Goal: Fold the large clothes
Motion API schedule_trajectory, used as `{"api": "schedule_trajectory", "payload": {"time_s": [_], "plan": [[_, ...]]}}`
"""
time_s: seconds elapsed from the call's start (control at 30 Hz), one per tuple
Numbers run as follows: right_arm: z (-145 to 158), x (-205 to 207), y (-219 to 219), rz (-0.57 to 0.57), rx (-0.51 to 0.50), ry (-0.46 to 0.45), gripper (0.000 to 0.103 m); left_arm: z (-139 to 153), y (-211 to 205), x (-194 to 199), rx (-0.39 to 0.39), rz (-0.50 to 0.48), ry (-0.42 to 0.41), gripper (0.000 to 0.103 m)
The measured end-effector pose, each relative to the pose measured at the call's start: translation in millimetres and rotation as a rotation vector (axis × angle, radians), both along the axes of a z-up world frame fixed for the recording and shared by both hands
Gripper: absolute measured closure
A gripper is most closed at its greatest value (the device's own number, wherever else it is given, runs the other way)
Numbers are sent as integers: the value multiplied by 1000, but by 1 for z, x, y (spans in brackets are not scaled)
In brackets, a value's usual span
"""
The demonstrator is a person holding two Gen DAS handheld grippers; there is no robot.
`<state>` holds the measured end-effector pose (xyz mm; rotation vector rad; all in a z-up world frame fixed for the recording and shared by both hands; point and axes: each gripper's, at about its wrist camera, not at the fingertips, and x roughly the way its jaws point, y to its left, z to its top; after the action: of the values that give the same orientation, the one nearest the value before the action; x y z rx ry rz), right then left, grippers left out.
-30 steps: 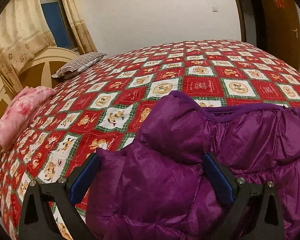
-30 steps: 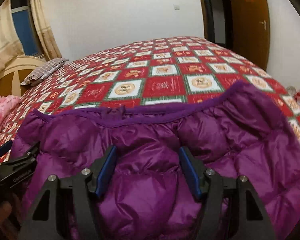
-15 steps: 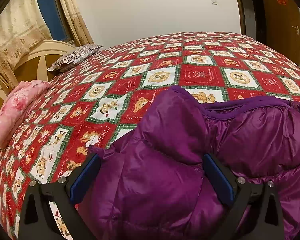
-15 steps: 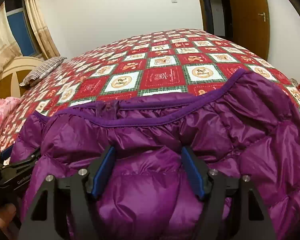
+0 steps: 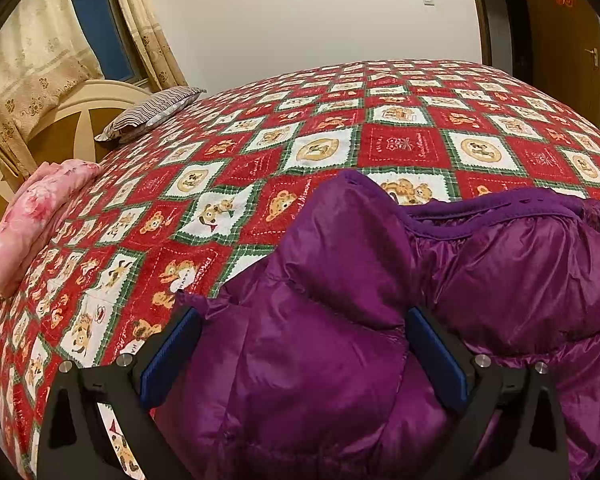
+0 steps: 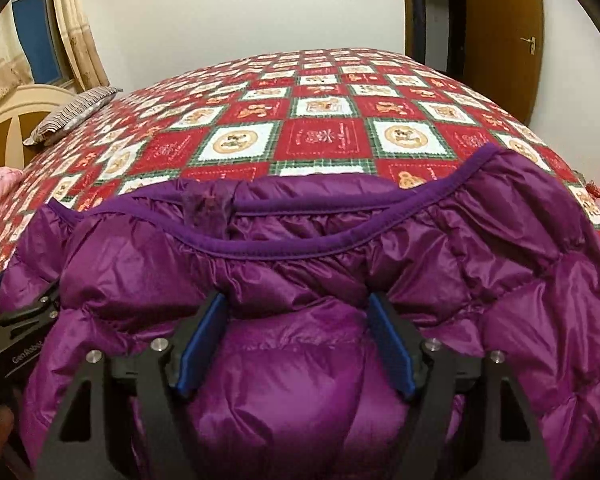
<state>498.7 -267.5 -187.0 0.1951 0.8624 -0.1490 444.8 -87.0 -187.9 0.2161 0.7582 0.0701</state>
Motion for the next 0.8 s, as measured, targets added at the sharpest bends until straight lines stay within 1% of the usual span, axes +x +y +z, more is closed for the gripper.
{"api": "schedule_trajectory", "payload": {"time_s": [0.23, 0.33, 0.43, 0.5, 0.53, 0.57, 0.6, 0.63, 0.67, 0.73, 0.8], "plan": [[-1, 3, 4, 5, -32, 19, 25, 0, 0, 0, 5, 1, 1, 1], [-1, 4, 5, 7, -39, 27, 24, 0, -1, 1, 20, 4, 7, 1], [-1, 5, 7, 12, -52, 38, 24, 9, 0, -2, 24, 25, 13, 1], [1, 5, 6, 21, -50, 46, 24, 25, 3, -13, -30, 22, -1, 1], [4, 4, 5, 27, -48, 45, 24, 36, 3, -22, -62, 13, -30, 1], [9, 0, 4, 16, -53, 35, 25, 46, 3, -29, -82, 2, -63, 1], [19, -9, 5, -14, -65, -11, 25, 53, 0, -34, -90, -11, -92, 1], [25, -14, 7, -26, -66, -39, 25, 57, -5, -37, -83, -25, -109, 1], [31, -17, 12, -23, -71, -63, 24, 60, -14, -37, -59, -47, -115, 1], [34, -15, 25, 17, -94, -53, 24, 55, -27, -36, 2, -66, -115, 1], [28, -10, 35, 49, -115, -20, 24, 38, -37, -31, 71, -71, -96, 1]]}}
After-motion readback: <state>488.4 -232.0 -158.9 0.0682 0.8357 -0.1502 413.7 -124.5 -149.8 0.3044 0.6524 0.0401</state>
